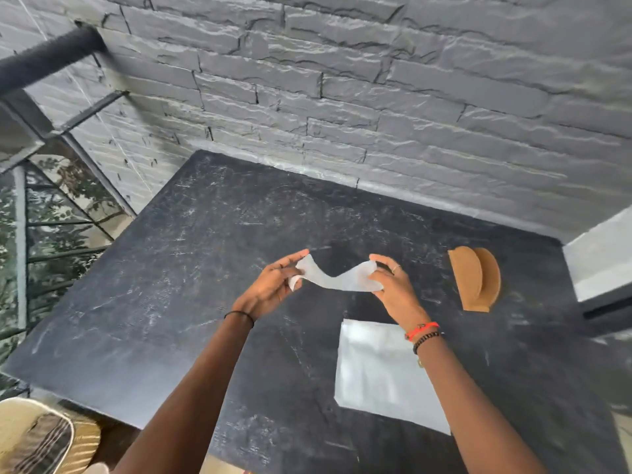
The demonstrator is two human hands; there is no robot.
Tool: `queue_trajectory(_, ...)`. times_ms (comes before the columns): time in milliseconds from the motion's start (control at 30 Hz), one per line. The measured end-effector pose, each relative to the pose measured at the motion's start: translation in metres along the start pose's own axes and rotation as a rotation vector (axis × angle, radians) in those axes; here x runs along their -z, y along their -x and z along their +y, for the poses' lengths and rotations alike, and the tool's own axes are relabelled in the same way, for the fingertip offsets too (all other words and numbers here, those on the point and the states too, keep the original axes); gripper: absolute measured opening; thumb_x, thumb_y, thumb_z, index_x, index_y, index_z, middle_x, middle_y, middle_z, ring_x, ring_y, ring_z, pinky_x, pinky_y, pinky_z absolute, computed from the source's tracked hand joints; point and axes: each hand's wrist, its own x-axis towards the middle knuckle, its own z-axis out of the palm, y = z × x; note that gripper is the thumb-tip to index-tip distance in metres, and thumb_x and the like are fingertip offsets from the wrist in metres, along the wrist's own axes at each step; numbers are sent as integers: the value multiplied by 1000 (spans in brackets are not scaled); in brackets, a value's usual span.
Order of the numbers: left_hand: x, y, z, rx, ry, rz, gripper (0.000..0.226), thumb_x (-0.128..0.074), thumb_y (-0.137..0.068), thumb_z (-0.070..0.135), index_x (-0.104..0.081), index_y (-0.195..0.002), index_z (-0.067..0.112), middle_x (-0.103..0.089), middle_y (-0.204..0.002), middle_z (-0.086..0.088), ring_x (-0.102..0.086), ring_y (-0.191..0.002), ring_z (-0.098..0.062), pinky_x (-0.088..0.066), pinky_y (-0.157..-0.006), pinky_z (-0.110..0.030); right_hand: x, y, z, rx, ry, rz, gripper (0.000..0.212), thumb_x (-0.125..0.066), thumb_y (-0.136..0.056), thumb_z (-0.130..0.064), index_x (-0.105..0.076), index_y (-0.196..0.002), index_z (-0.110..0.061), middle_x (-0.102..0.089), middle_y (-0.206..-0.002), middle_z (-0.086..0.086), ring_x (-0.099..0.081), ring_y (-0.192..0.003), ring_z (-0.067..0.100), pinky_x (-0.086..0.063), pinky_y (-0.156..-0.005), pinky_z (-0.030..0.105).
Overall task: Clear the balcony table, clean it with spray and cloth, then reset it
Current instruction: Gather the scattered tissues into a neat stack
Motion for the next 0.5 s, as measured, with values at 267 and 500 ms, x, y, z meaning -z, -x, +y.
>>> queue_trajectory(267, -60, 16, -40, 36, -189, -47, 51, -49, -90, -12, -53, -136, 9, -58, -88, -1, -55, -55, -10, -49, -51, -19, 94, 35, 9, -39, 32, -8, 43, -46, -89, 4, -62, -122, -17, -54, -136, -11, -61, -109, 1, -53, -77, 20)
queue_trajectory(500, -90, 42, -69, -23, -447, -110, 58, -57, -91, -5, -47, -141, 22, -44, -131, 13, -37, -128, -5, -49, -65, -6, 138, 80, 31, -8, 158, 45, 50, -49, -90, 4, -47, -137, -12, -50, -135, -5, -67, -86, 7, -58, -61, 22)
